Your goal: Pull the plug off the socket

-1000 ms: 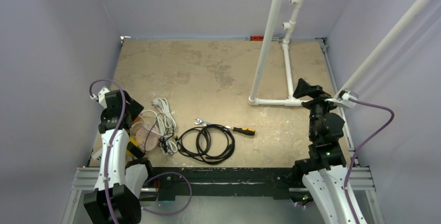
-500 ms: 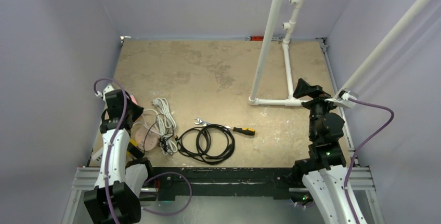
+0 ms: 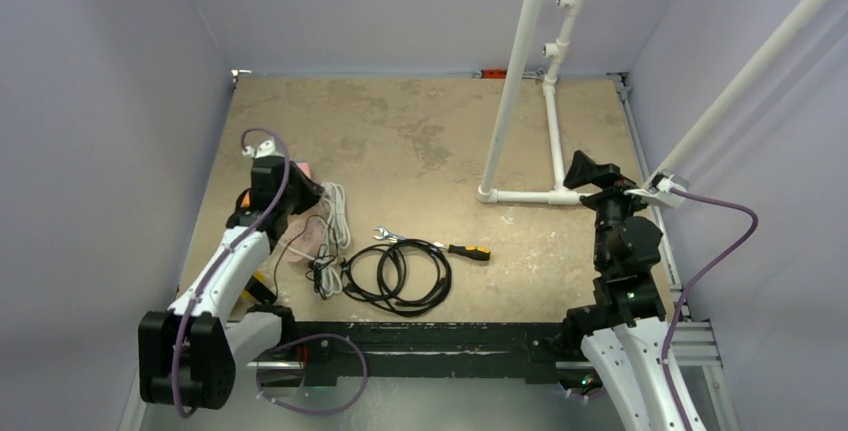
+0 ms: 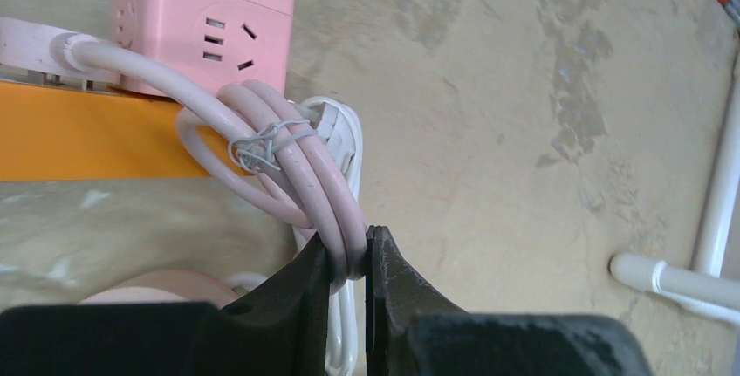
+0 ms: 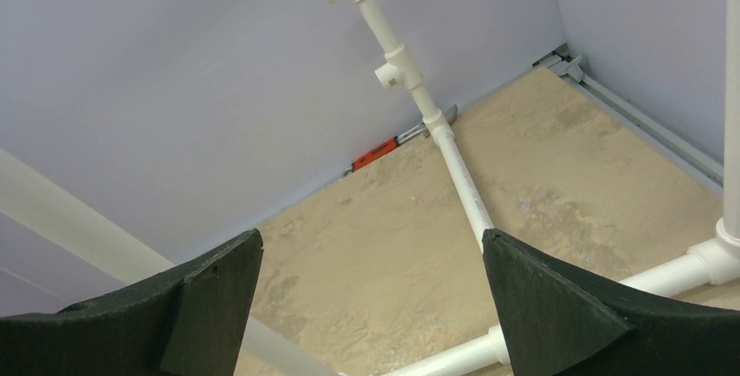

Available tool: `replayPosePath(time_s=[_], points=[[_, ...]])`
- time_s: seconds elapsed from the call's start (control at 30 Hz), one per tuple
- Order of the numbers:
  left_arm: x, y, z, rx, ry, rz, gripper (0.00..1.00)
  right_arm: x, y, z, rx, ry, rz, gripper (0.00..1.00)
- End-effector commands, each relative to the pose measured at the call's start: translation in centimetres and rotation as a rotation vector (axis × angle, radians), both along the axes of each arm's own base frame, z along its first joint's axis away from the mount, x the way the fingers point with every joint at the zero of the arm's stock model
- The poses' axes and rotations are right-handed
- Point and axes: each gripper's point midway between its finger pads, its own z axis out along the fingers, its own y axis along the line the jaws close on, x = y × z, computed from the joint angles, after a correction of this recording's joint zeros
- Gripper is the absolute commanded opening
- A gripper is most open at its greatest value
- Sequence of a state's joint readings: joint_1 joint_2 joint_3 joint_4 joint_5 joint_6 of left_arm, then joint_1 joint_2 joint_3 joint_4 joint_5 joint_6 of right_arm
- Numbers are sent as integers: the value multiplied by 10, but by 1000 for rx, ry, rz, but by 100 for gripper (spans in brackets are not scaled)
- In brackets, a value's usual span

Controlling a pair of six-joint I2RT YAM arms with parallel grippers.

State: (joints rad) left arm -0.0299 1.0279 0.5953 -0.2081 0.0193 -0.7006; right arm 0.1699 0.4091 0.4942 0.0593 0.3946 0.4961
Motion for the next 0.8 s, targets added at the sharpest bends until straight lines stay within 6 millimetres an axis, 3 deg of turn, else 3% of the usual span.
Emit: replayPosePath(time_s=[0.0, 0.27, 0.4, 0.6, 0.77], points=[[30, -55, 27, -44, -94, -134, 0, -5, -3, 19, 1, -43, -12, 99], [41, -151, 27, -25, -123, -443, 0, -1, -2, 16, -1, -32, -8, 99], [34, -186, 29, -39, -142, -585, 0, -2, -3, 17, -2, -34, -14, 99], [22, -191, 28, -38, -117, -656, 0, -2, -1, 18, 0, -44, 0, 99], [5, -150, -6, 124, 76, -565, 0, 1, 2, 14, -1, -28, 13, 99]])
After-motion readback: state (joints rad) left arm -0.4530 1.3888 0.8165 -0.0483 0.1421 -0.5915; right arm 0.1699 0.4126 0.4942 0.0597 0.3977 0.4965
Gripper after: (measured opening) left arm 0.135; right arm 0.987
